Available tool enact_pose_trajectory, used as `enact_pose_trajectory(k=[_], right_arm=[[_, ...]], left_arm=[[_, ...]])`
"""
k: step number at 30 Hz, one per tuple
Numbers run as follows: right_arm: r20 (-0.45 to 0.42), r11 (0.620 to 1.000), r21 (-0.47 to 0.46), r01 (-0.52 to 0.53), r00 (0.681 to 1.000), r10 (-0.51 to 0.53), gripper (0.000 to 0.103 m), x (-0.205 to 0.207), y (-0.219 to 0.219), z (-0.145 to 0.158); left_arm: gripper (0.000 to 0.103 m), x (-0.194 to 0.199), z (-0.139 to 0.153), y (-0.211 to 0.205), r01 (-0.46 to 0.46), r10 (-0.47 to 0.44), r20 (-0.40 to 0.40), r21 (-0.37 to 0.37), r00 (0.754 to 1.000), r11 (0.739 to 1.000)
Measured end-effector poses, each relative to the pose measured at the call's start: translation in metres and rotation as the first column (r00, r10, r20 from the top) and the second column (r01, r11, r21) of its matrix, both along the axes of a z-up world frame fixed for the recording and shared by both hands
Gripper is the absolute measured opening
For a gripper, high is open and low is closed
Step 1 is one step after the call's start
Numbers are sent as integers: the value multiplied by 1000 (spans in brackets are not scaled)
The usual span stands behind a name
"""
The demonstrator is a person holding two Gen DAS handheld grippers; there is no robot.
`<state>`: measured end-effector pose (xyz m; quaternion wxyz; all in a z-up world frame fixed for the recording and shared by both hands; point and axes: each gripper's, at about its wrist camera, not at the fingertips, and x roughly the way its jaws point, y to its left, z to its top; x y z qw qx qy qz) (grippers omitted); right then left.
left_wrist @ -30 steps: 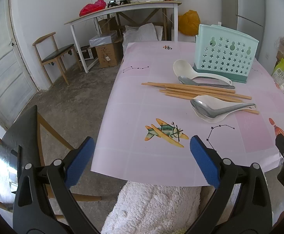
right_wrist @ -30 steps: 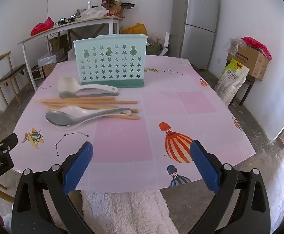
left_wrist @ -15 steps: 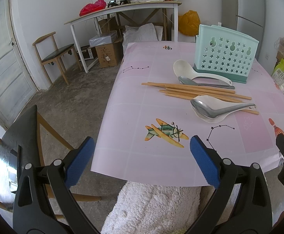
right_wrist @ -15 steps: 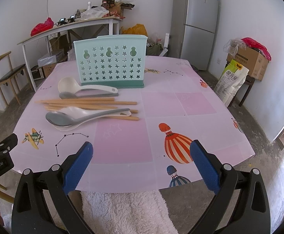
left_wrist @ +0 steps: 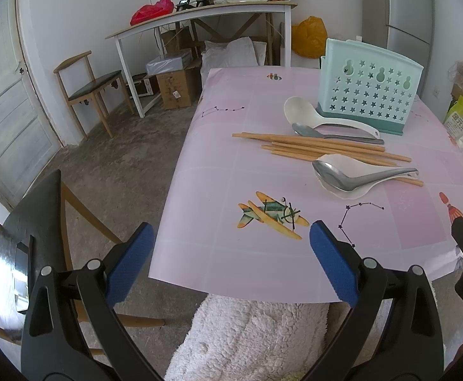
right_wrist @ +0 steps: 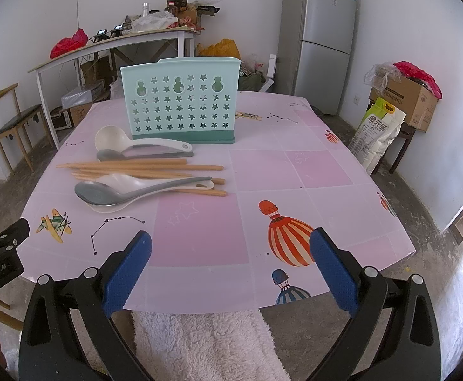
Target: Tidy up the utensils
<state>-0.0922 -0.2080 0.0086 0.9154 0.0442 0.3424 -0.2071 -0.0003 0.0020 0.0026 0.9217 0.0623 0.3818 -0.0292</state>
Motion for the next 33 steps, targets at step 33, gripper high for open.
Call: enact_pose_trajectory(k=[33], right_arm=[[6, 998, -61, 21, 1000, -20, 97, 8, -8, -3]], left_arm=[[95, 24, -3, -5, 153, -147, 55, -133, 988, 979]])
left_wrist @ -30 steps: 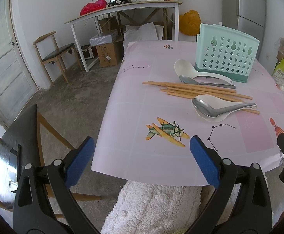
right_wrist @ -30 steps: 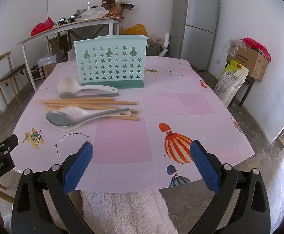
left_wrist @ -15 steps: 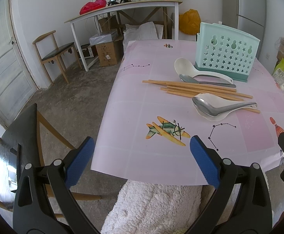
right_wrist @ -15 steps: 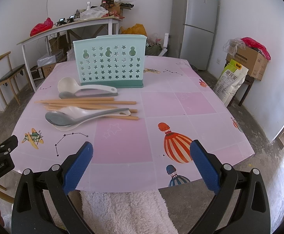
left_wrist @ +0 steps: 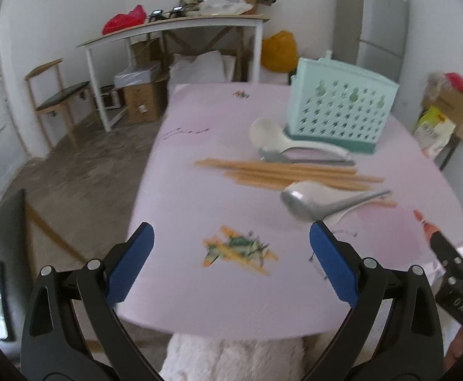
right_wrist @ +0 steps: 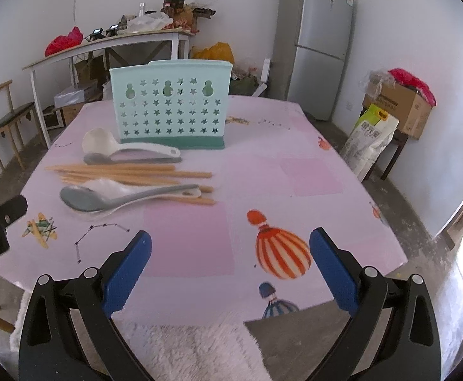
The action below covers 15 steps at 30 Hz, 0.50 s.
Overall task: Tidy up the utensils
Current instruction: 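Reach the left gripper to the grey soup spoon and close on it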
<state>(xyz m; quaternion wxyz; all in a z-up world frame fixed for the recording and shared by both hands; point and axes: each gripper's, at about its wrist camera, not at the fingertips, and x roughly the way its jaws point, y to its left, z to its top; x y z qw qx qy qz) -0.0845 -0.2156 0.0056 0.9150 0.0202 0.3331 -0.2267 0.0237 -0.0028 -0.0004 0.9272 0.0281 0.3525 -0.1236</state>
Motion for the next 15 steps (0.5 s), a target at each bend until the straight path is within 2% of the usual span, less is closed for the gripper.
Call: enact_pose_trajectory(k=[6, 11, 15], right_arm=[[-19, 999, -20, -45, 999, 44, 97, 17, 2, -13], [-26, 992, 38, -122, 992, 123, 97, 33, 1, -26], [-22, 985, 98, -141, 989, 144, 97, 45, -6, -35]], left_arm=[[95, 25, -8, -11, 45, -47, -43, -55, 998, 997], [94, 44, -17, -23, 96, -102, -69, -83, 992, 992], [92, 55, -22, -25, 114, -125, -89, -118, 988, 986]])
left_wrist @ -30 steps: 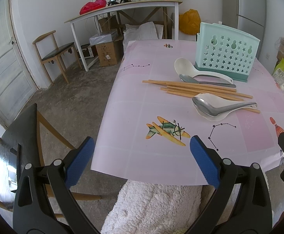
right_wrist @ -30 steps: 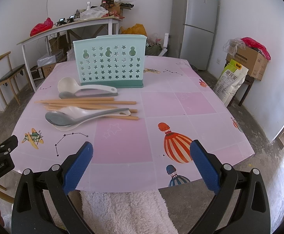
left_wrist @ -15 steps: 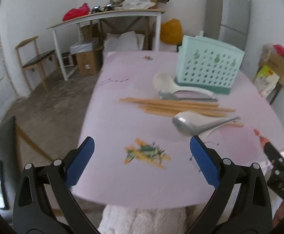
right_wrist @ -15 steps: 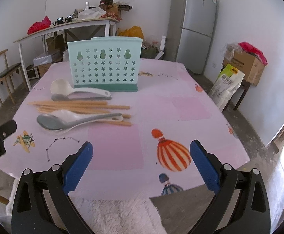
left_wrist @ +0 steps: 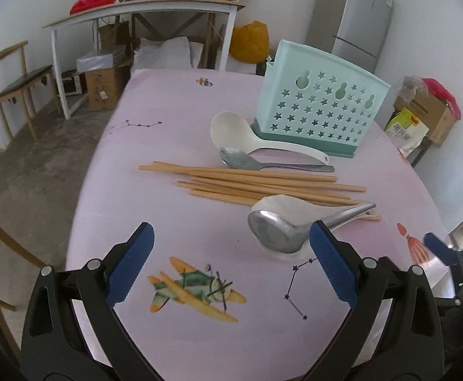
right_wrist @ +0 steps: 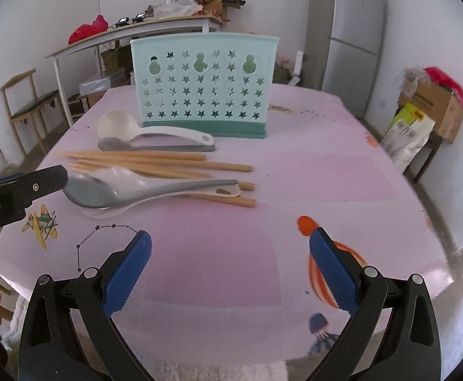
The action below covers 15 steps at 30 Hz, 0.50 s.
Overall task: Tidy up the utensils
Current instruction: 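Reach the left gripper to the grey soup spoon and close on it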
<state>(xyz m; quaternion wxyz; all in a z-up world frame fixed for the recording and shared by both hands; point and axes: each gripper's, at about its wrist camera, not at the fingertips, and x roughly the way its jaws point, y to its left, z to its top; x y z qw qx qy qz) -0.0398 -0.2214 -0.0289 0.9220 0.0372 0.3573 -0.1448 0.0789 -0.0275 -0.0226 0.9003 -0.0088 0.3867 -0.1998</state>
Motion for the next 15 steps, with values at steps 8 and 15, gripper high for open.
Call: enact_pose_trajectory(k=[8, 15], right_arm=[[-38, 997, 76, -14, 999, 17, 97, 21, -9, -14], [-60, 995, 98, -2, 998, 8, 97, 25, -13, -18]], left_arm=[[46, 18, -15, -8, 36, -42, -118, -54, 992, 998], [7, 26, -19, -7, 47, -59, -143, -87, 988, 995]])
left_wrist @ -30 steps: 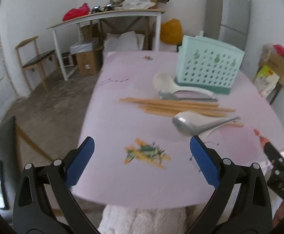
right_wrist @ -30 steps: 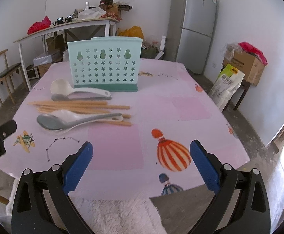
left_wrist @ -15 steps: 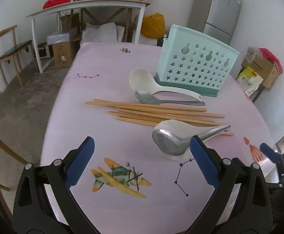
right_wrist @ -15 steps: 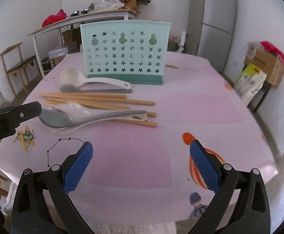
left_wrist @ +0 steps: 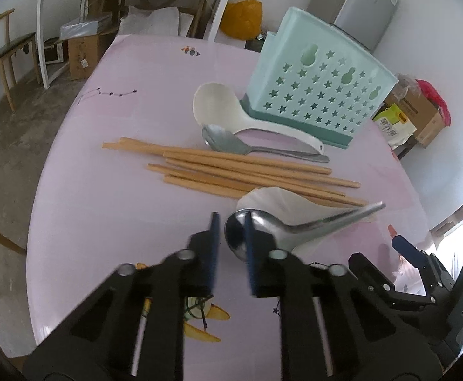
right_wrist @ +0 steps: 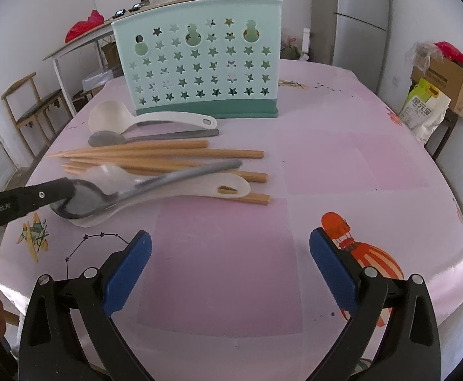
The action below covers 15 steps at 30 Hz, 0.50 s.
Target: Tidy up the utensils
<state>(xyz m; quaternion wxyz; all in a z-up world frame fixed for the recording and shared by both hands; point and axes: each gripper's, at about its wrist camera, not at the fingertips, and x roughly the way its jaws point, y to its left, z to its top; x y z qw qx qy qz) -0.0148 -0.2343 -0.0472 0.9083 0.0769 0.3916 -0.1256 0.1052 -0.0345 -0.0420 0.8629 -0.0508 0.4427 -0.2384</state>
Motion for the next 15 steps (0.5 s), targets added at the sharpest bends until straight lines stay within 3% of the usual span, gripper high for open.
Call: enact_pose_trajectory(k=[8, 15], right_arm=[[20, 1000, -24, -6, 1000, 7, 97, -9, 3, 9], [111, 992, -92, -89, 989, 99, 97, -23, 20, 30]], left_arm=[[1, -7, 18, 9, 13, -11, 33, -84, 999, 996], [1, -15, 40, 31, -6, 21, 77, -189, 997, 982]])
